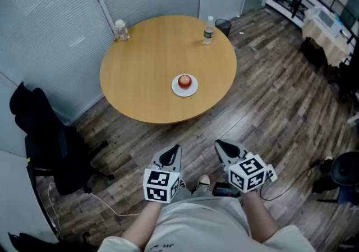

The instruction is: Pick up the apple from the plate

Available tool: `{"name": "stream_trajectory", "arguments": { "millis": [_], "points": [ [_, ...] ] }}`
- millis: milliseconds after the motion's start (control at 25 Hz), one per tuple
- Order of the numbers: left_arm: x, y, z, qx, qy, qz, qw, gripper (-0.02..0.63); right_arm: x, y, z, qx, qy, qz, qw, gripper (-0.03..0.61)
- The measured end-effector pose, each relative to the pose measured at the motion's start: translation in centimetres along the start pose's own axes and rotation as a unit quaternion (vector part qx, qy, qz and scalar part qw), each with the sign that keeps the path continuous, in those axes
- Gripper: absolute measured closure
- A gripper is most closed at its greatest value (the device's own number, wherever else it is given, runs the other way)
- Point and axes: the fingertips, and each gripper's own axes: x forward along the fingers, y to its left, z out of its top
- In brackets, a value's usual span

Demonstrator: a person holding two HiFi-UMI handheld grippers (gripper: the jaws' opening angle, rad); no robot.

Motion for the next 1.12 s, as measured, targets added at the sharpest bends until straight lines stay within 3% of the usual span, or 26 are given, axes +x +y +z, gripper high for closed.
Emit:
{"name": "stream_trajectory", "arguments": {
  "millis": [560,960,1120],
  "points": [
    [-0.3,0.8,0.5,0.0,-0.002,-0.01,0.9999,0.611,0.3,0.3,1.0,0.002,-0.01,-0.009,1.0,0.548],
    [-1.0,1.6,1.1,0.02,-0.005,-0.029,0.9994,0.611,-0.7,-1.1,2.2,0.006,-0.033,-0.065,0.997,0.548],
    [-0.5,1.7,0.1,0.023,0.0,-0.033,0.9992,0.611,-0.8,-2.4,1.0,0.016,-0.028,-0.077,0.997,0.548]
  ]
}}
